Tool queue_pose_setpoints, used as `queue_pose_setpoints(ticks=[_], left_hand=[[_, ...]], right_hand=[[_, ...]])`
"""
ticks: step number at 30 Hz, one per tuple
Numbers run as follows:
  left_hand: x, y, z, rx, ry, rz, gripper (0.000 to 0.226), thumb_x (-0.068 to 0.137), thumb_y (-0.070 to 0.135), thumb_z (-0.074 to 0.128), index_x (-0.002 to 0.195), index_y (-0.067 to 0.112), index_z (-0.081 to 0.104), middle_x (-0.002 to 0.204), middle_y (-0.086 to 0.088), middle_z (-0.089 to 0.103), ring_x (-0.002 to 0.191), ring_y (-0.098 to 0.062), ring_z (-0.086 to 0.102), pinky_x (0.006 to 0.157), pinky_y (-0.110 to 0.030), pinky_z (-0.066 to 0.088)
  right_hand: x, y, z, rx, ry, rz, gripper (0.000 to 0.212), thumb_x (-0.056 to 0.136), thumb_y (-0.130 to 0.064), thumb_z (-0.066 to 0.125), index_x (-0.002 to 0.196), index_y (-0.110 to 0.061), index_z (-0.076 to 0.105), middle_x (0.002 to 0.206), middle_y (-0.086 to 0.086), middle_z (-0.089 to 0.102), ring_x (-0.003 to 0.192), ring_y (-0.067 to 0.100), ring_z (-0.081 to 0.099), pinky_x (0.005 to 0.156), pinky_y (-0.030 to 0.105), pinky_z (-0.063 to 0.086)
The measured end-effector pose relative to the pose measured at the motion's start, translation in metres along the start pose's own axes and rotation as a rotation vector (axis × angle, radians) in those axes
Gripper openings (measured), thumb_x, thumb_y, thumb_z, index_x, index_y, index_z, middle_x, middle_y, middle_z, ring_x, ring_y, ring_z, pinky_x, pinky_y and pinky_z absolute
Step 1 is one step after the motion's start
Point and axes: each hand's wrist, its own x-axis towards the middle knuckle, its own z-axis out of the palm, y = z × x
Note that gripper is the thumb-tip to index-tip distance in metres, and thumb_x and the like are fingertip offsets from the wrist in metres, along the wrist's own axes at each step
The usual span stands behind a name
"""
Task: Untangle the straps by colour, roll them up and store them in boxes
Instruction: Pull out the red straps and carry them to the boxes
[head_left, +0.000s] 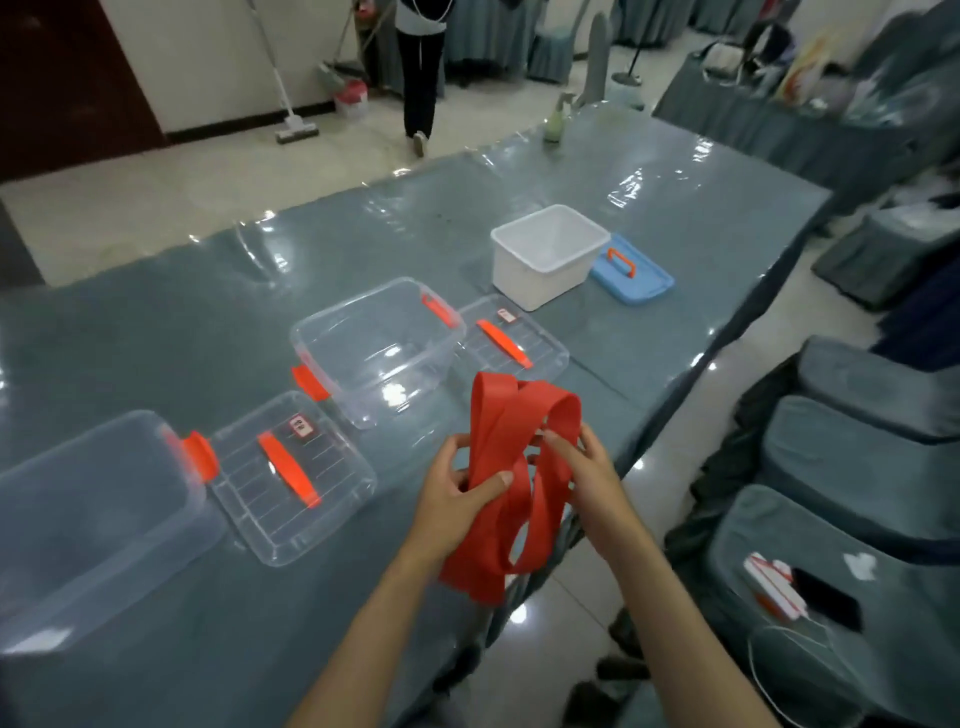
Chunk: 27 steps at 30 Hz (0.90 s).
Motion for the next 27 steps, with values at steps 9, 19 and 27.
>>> queue_pose_setpoints(ticks=[9,19,27], left_hand=[[0.117,0.011,0.101,-0.243,0.066,-0.072,0.038,0.090,0.001,0.080,0.119,0.013,0.058,0.106,-0.022,0.079,0.088,-0.032,0.077,0.083,-0.047,0.065],[0.234,0.017,0.232,-0.339,0.227,-0.090,0.037,0.090,0.001,0.079,0.117,0.019,0.060,0.111,-0.022,0.078,0.089,-0.031,0.078,0.083,-0.049,0.066],[0.321,0.039,0.318,-0.313,0.294,0.025,0.031,0.092,-0.001,0.077,0.115,0.012,0.061,0.104,-0.010,0.082,0.095,-0.024,0.078,0.087,-0.042,0.064]], right_hand=[[0.081,-0.021,-0.083,-0.153,-0.126,0.007,0.091,0.081,-0.045,0.084,0.159,-0.034,0.039,0.143,-0.006,0.066,0.126,0.011,0.069,0.097,0.028,0.058],[0.206,-0.059,-0.205,-0.381,-0.245,-0.176,0.101,0.083,-0.023,0.092,0.163,-0.037,0.034,0.158,-0.016,0.050,0.141,0.002,0.054,0.119,0.037,0.046],[0.315,-0.105,-0.268,-0.392,-0.241,-0.238,0.095,0.077,-0.028,0.090,0.154,-0.046,0.038,0.141,-0.037,0.058,0.132,-0.002,0.060,0.108,0.020,0.049]])
